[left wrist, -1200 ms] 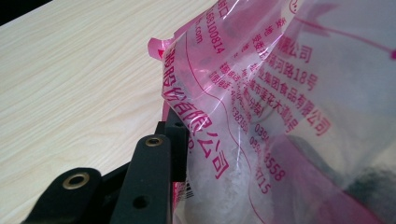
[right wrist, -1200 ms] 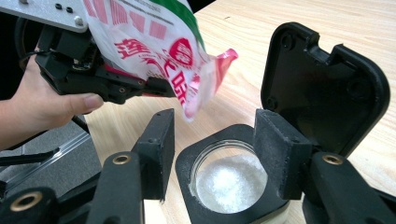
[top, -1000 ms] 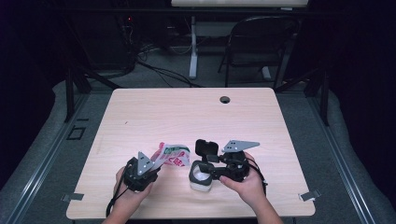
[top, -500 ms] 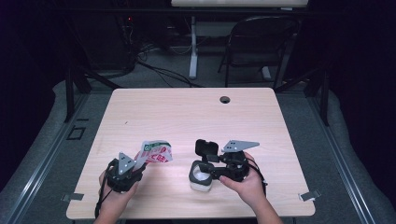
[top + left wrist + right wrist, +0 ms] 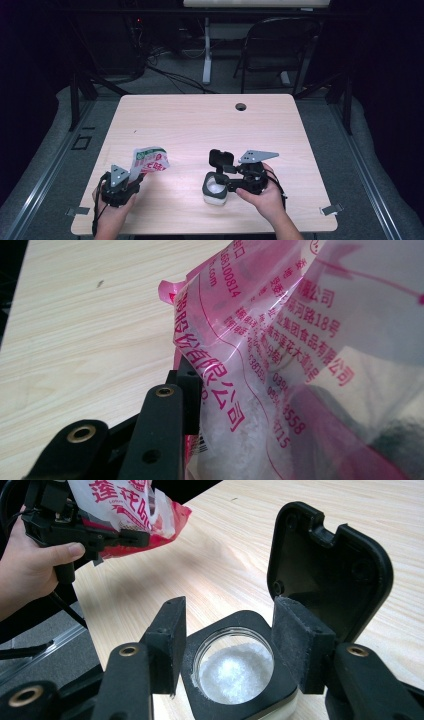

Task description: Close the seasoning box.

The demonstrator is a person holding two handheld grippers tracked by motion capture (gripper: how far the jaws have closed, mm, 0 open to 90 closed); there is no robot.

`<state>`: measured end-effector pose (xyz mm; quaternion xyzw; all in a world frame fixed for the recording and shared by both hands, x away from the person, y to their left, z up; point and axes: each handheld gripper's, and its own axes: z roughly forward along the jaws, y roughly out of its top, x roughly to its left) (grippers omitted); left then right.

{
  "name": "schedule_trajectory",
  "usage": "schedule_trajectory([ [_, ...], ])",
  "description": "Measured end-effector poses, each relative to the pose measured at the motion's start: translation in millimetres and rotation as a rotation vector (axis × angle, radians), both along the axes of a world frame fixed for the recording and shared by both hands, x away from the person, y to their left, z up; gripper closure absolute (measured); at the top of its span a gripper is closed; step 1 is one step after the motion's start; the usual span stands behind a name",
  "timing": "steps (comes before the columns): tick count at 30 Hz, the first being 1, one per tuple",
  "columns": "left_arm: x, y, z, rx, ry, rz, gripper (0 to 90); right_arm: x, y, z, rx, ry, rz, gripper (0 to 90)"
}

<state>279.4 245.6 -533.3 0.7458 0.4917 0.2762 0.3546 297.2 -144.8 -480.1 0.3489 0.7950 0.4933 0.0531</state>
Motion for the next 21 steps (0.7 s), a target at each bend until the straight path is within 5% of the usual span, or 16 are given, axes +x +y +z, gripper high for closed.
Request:
schedule_trajectory([
  [21,5.5,22.9,-11.9,0.012,0.021,0.112,69.1,0.1,0.4,-1.7,0.000,0.003,0.003,47.5],
])
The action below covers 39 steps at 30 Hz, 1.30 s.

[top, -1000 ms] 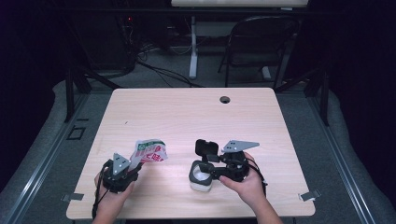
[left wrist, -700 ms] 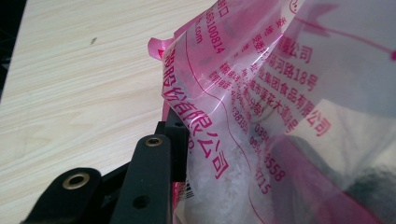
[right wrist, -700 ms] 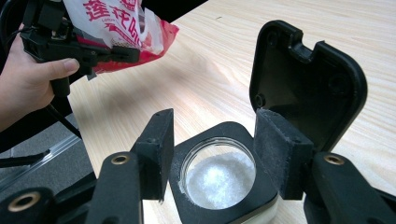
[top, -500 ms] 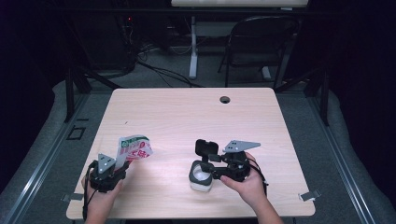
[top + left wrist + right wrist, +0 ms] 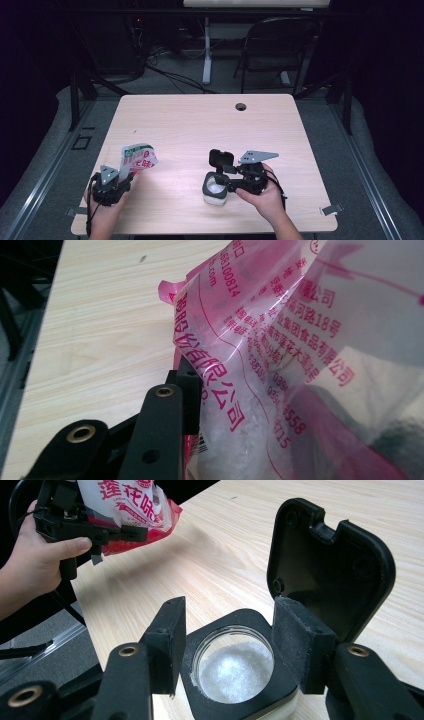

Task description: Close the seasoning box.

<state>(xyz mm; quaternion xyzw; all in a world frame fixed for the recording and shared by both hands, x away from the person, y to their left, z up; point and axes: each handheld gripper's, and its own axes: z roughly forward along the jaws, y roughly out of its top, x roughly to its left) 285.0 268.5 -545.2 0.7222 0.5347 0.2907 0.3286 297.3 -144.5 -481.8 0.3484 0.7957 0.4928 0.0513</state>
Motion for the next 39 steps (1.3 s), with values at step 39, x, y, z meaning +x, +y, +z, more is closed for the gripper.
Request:
schedule_trajectory([
  [39,11.9,10.1,-28.4,-0.045,0.081,0.072,57.0,1.1,0.4,-3.0,0.003,0.007,-0.004,47.5],
])
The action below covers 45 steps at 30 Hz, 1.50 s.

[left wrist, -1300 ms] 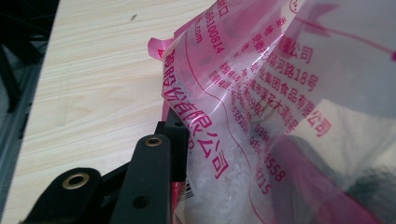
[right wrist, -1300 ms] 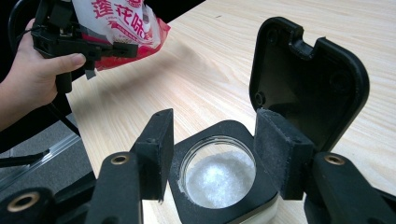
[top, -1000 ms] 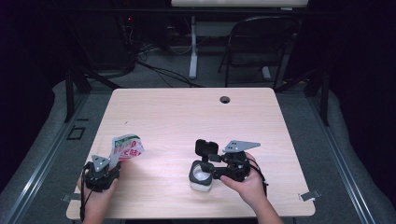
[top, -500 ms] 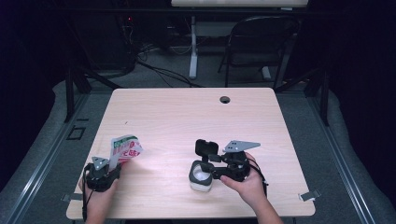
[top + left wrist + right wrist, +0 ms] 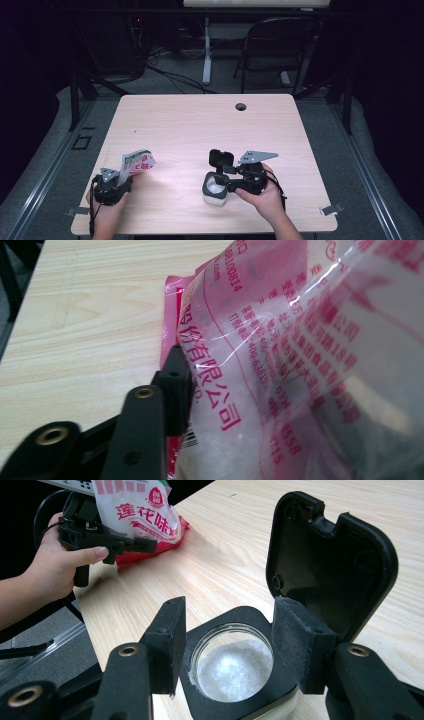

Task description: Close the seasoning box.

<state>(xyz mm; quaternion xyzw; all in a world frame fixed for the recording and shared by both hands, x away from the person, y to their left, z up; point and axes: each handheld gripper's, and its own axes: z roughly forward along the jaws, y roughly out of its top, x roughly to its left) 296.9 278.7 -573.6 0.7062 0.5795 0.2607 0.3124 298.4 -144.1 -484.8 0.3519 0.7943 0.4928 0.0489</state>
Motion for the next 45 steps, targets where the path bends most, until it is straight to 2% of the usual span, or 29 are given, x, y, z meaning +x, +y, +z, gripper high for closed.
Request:
schedule_trajectory([
  [5,-2.9,-1.2,4.9,-0.002,-0.038,-0.010,43.6,0.1,-0.9,0.6,-0.005,0.001,-0.003,47.5],
  [9,-3.8,-5.3,7.6,-0.007,-0.032,-0.044,31.6,0.2,-1.2,0.5,-0.006,0.001,-0.003,47.5],
  [15,-6.5,-13.5,14.0,-0.013,-0.021,-0.093,25.8,0.2,-3.6,2.2,-0.007,0.000,-0.006,47.5],
  [22,-14.2,-26.4,25.5,-0.024,-0.044,-0.165,25.4,0.2,-10.7,7.3,-0.026,0.006,-0.013,48.6],
  [26,-17.0,-37.6,27.9,-0.014,-0.047,-0.201,26.3,-0.5,-16.3,12.0,-0.021,0.002,-0.025,50.5],
  [29,-19.6,-45.3,29.9,0.002,-0.051,-0.228,26.4,-0.5,-22.0,15.0,-0.008,-0.002,-0.047,51.9],
  [37,-22.9,-60.8,30.2,-0.013,-0.041,-0.294,26.6,1.9,-39.3,19.9,0.009,-0.003,-0.089,52.6],
  [45,-27.7,-75.9,32.1,0.004,-0.046,-0.351,26.5,5.0,-47.1,18.8,-0.004,-0.017,-0.141,49.3],
])
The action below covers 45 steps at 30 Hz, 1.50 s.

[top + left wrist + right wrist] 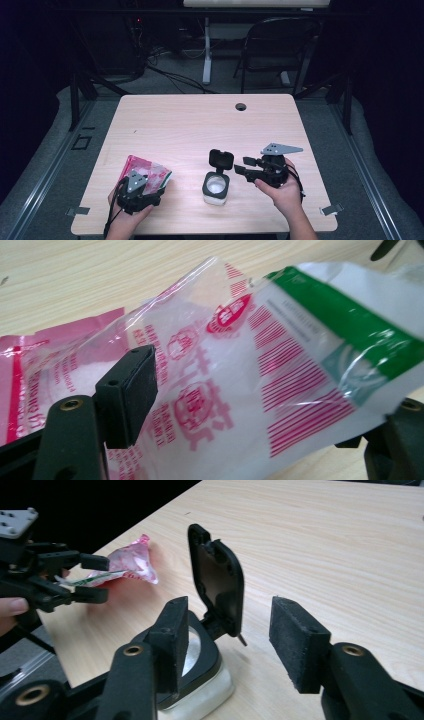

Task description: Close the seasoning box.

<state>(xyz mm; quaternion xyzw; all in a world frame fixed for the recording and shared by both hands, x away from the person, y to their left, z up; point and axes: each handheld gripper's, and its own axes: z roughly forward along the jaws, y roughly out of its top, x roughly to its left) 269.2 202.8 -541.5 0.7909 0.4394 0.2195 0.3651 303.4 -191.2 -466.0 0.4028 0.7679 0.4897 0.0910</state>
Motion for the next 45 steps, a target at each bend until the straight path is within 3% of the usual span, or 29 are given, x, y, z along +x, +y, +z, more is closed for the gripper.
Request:
schedule_trajectory([
  [14,-8.0,-9.1,-0.3,-0.027,0.013,-0.018,27.9,12.4,13.7,-10.3,-0.050,-0.021,-0.012,46.9],
  [23,-16.3,-13.2,-3.9,-0.018,0.029,-0.034,28.3,23.5,24.8,-16.4,-0.057,-0.008,-0.003,49.9],
  [30,-21.0,-13.0,-5.1,-0.014,0.033,-0.035,28.4,27.5,30.5,-18.2,-0.079,-0.007,0.017,60.3],
  [39,-23.7,-9.6,-5.9,-0.015,0.037,-0.026,28.8,31.1,32.0,-19.4,-0.071,-0.007,0.035,74.4],
  [45,-24.7,-9.2,-5.3,-0.017,0.036,-0.028,30.0,30.8,31.1,-18.6,-0.077,-0.013,0.046,77.4],
])
